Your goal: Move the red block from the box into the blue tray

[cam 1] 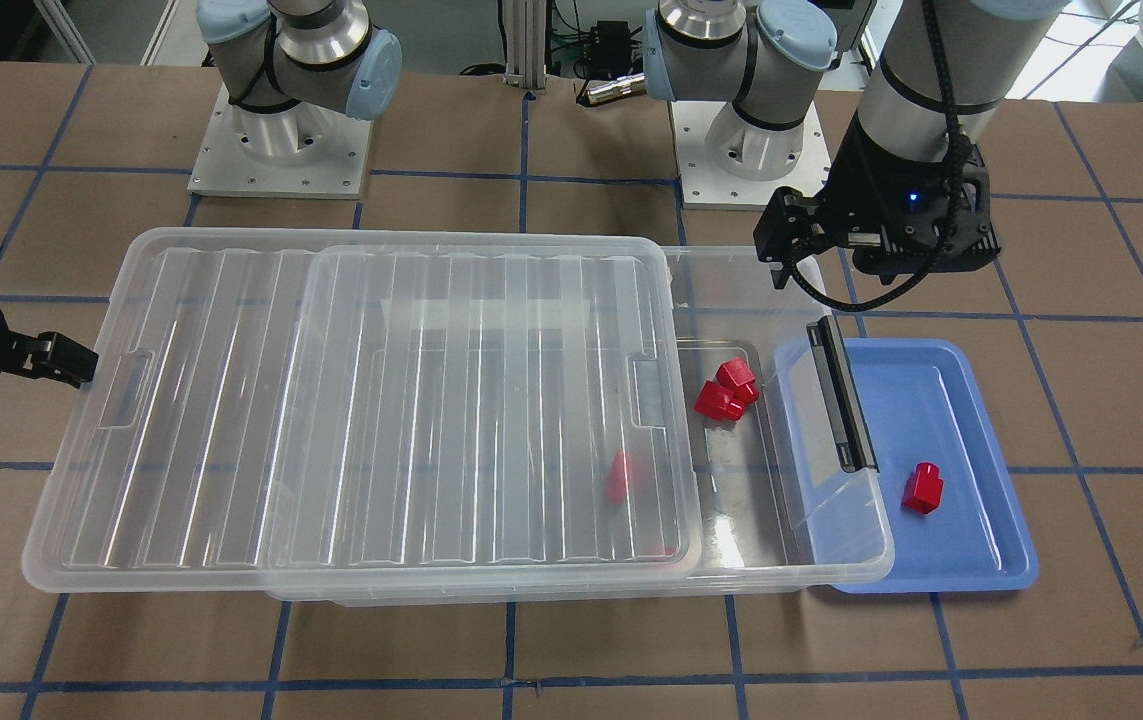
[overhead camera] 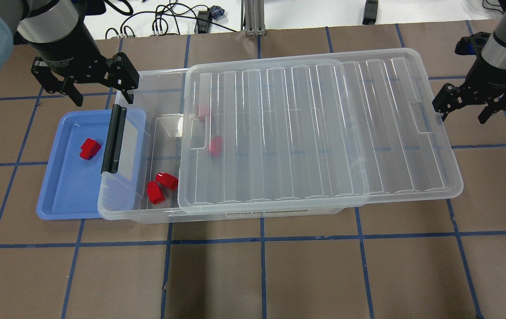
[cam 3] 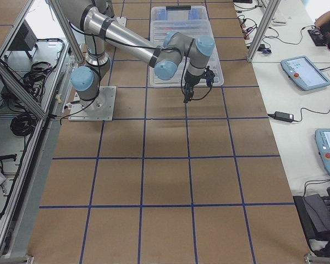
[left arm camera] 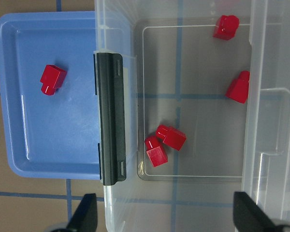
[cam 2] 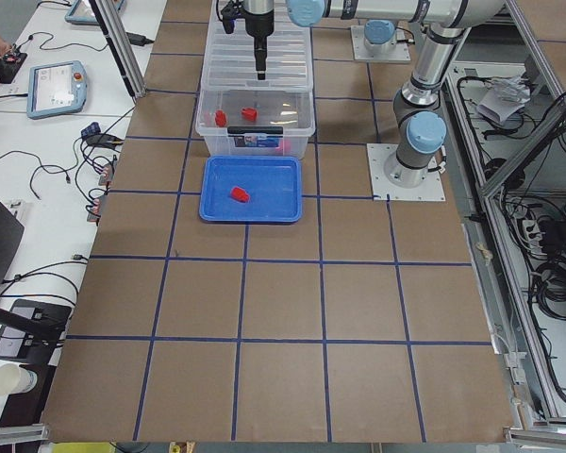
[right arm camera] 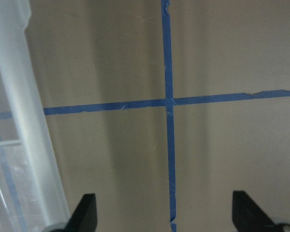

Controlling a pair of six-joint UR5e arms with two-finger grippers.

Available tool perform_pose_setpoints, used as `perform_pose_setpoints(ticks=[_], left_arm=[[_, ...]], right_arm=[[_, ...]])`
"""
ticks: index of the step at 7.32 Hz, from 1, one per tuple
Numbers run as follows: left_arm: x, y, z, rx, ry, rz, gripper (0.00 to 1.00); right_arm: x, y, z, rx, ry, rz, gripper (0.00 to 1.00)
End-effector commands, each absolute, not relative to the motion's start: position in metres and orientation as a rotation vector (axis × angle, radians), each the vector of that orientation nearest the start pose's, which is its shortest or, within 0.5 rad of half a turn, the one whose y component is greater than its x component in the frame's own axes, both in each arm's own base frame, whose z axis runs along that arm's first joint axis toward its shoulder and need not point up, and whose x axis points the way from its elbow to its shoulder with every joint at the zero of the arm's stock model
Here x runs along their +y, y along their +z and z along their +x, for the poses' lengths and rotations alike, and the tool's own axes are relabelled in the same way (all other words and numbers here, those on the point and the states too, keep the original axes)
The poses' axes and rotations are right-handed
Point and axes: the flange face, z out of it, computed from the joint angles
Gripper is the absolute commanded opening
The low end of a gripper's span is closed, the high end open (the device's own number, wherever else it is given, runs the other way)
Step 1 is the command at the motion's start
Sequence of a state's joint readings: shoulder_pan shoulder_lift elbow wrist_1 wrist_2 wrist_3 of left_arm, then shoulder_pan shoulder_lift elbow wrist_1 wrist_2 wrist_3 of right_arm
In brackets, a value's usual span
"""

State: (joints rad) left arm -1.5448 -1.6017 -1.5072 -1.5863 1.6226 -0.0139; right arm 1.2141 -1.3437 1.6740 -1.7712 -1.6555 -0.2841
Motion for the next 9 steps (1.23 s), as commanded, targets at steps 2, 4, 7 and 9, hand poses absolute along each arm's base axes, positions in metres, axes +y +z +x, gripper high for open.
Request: perform_pose_setpoints(ticks=[2,4,7,9], left_arm=[[-0.527,0.489,-0.115,3.091,-0.165,-0.037,1.00],[-0.510,0.485,-0.115,3.090,-0.155,-0.039,1.00],[-0.503,0.491,-0.115,3.088,-0.193,-0.023,1.00],[-0.505,0.489,-0.115,3.087,-0.188,-0.019,1.00]], right_arm=[[-0.564,0.343,-0.070,3.176,0.222,0.114,1.00],[-0.566,0.343,-0.058,3.179,0.221,0.092,1.00],[-0.569,0.346,-0.023,3.190,0.204,0.144,1.00],[-0.568,0.351,0.002,3.200,0.185,0.160,1.00]])
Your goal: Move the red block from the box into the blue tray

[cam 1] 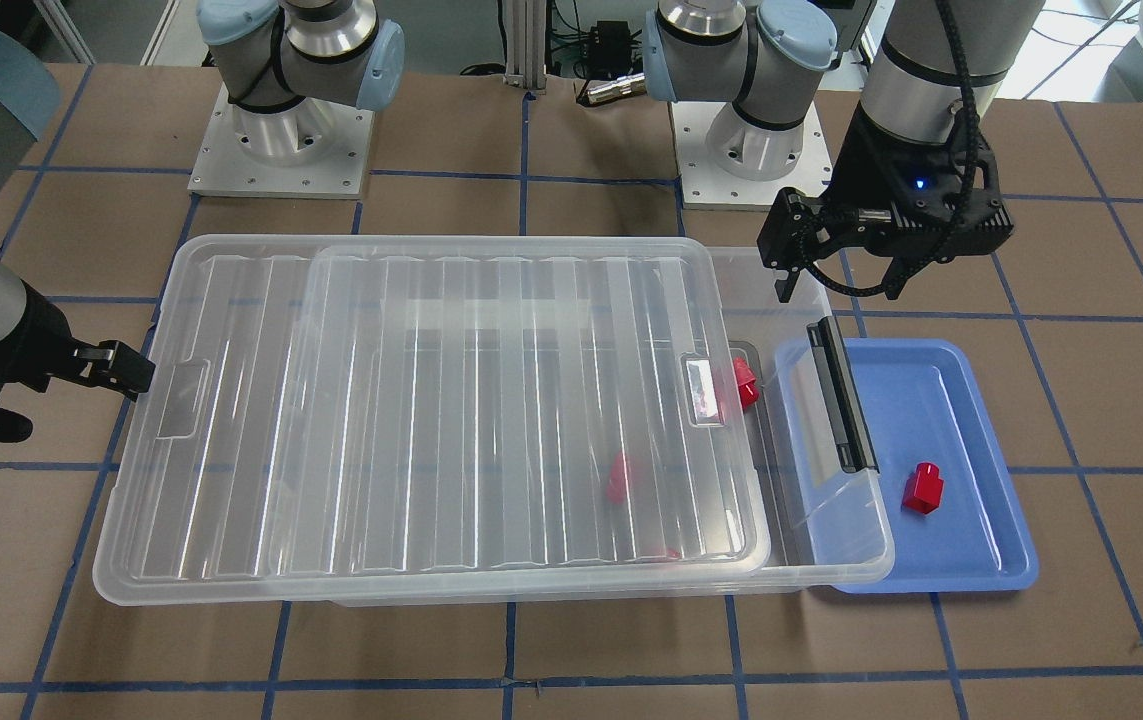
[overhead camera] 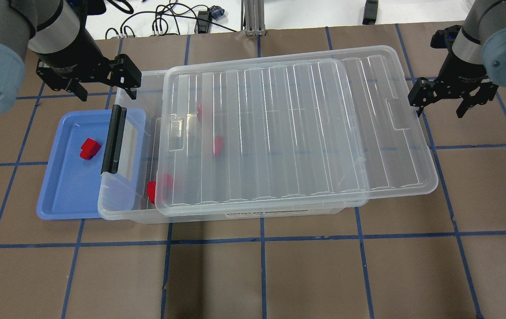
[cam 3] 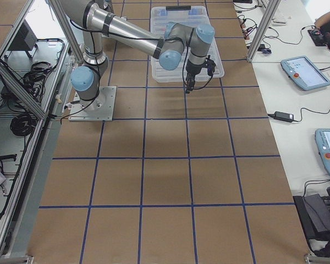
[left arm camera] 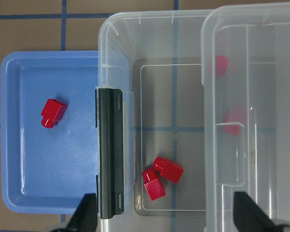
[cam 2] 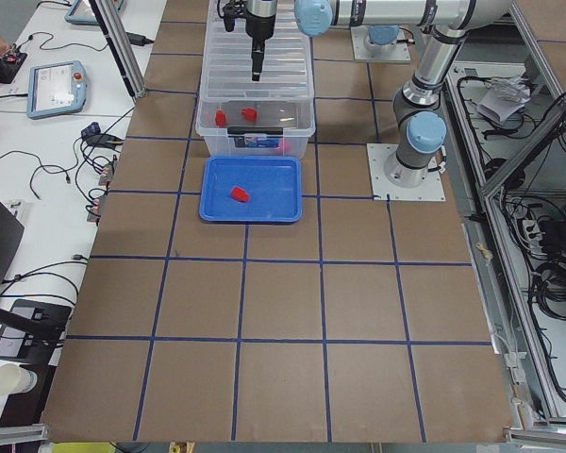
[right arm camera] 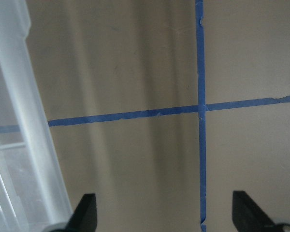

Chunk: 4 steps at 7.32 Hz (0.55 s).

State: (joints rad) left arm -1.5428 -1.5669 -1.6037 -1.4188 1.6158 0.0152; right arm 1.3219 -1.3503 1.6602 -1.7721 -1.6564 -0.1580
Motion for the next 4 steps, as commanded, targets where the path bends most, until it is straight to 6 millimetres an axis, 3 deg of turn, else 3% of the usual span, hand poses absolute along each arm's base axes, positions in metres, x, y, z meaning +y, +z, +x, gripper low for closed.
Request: perform_pose_setpoints(ticks=[1,4], left_arm=[[-0.503,0.493,-0.115,3.088,-0.200,-0.019,1.00],[-0.500,0.505,-0.123,3.169,-0.227,-0.037,1.00]], right_arm=[[-0.567,0.349,0.021,3.205,0.188,0.218,1.00],[-0.564,0.348,0.060,3.208,0.181,0.224,1.00]])
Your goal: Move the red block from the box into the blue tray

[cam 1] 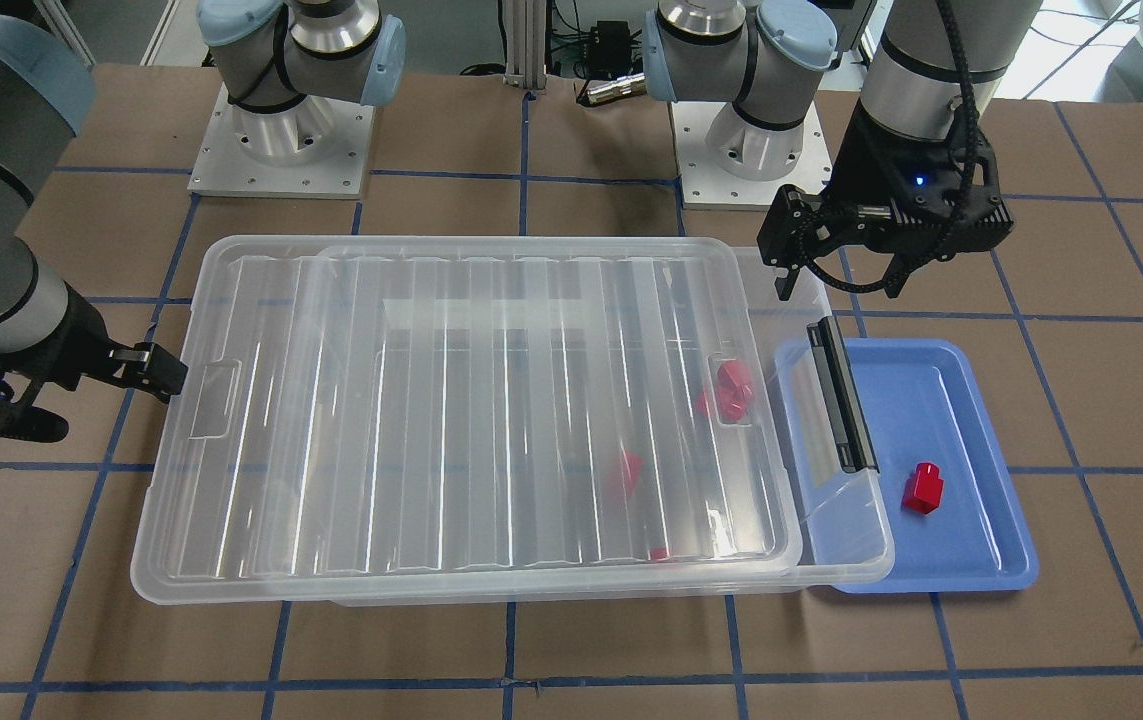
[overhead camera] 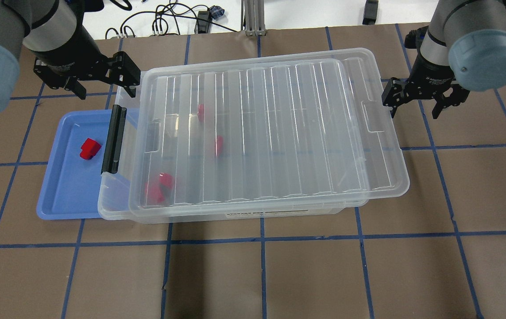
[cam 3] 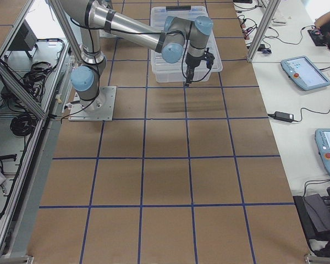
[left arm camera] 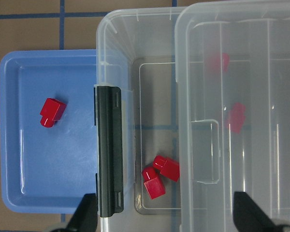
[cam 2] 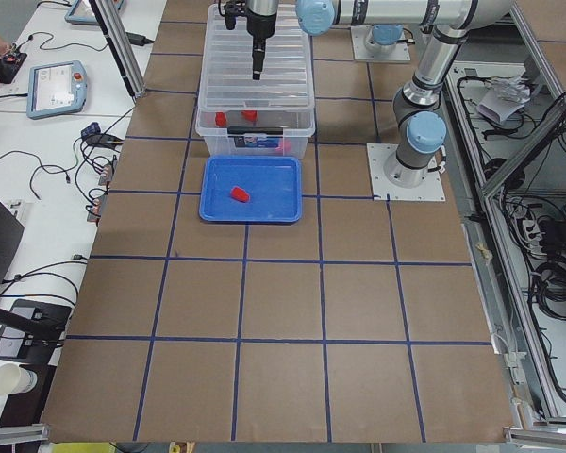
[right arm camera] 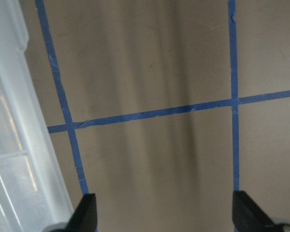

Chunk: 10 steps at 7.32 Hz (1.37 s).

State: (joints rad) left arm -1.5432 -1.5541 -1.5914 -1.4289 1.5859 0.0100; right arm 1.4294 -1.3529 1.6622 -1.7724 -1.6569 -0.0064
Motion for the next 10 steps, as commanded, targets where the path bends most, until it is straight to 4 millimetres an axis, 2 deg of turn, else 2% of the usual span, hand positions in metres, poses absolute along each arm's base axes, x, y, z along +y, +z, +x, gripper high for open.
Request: perform_pose_setpoints(ticks=[1,3,5,8,9,10], left_arm=[[-0.499,0.505,-0.123,3.165,-0.225,-0.035,1.00],[-0.490,0.508,-0.121,3.145,-0.158,-0.038,1.00],[-0.496,0.517,-0.113,3.094,-0.141,-0.048,1.00],[-0.498,0.515,-0.114,3.102,-0.128,-0.055,1.00],[-0.500,0.512,-0.114,3.105,-0.121,-0.054,1.00],[-0.500,0.511,-0.114,3.103,-0.118,-0.052,1.00]], right_arm=[[-0.564,0.350,0.064,3.209,0.175,0.244,1.00],[-0.562,0.350,0.081,3.213,0.169,0.223,1.00],[-0.562,0.350,0.083,3.213,0.171,0.217,1.00],[-0.563,0.354,0.082,3.217,0.159,0.218,1.00],[-0.558,0.376,0.079,3.222,0.106,0.228,1.00],[-0.545,0.400,0.079,3.222,0.083,0.236,1.00]])
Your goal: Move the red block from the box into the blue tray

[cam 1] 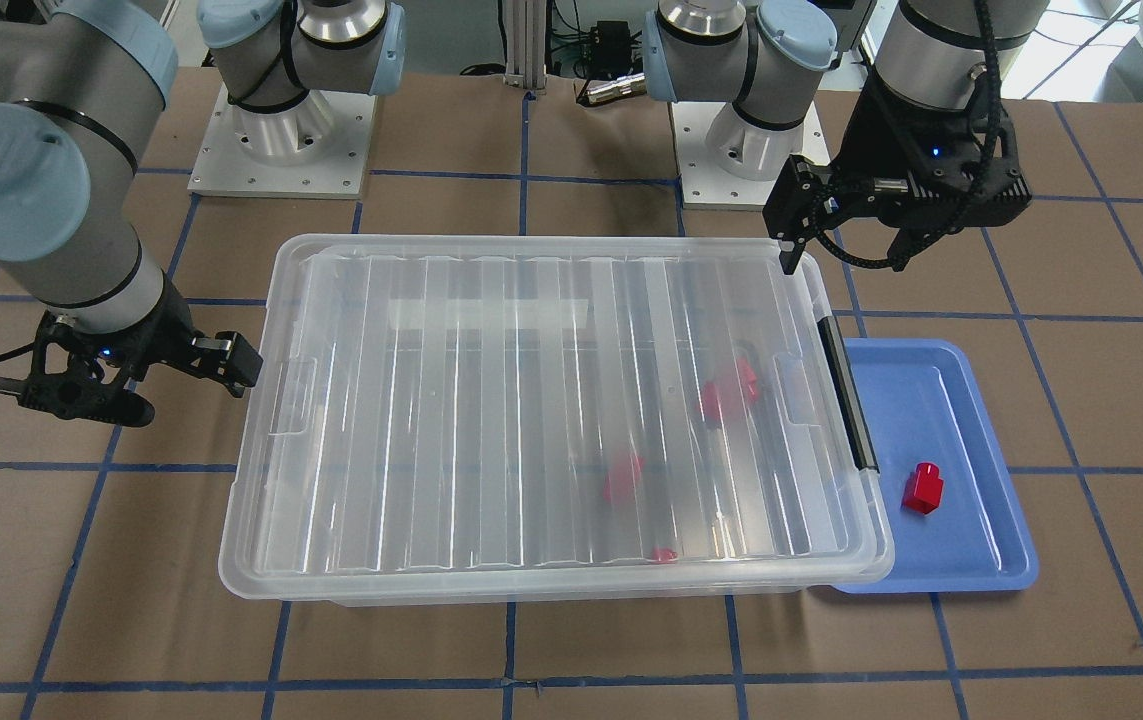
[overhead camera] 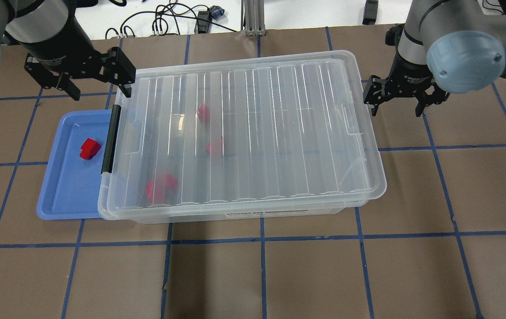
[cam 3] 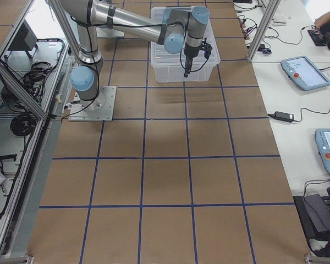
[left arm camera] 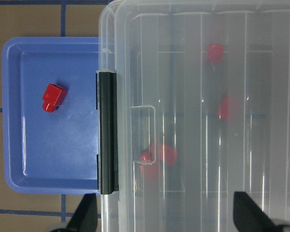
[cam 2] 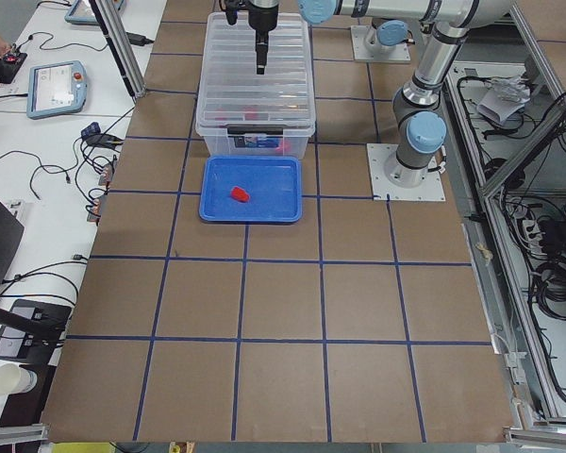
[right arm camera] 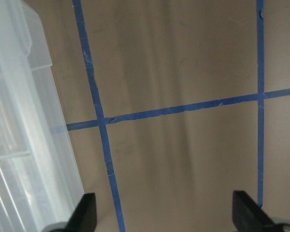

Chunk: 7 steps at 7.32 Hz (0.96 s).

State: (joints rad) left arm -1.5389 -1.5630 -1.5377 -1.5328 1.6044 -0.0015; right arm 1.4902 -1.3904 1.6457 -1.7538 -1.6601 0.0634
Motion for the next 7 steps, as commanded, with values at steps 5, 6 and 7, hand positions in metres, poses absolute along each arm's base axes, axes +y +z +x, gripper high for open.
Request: perform_pose_setpoints(ticks=[5,6,7], left_arm=[[-0.500,0.510,-0.114,3.099,-0.118,-0.052,1.00],[-0.501,0.512,-0.113,3.091,-0.129,-0.048,1.00],[-0.500,0.513,-0.112,3.067,-0.133,-0.052,1.00]], right_arm=[[-0.472,0.462,0.103,3.112,0.137,0.257,1.00],[-0.463,0.470,0.112,3.121,0.116,0.248,1.00],[-0.453,0.476,0.116,3.121,0.135,0.367,1.00]])
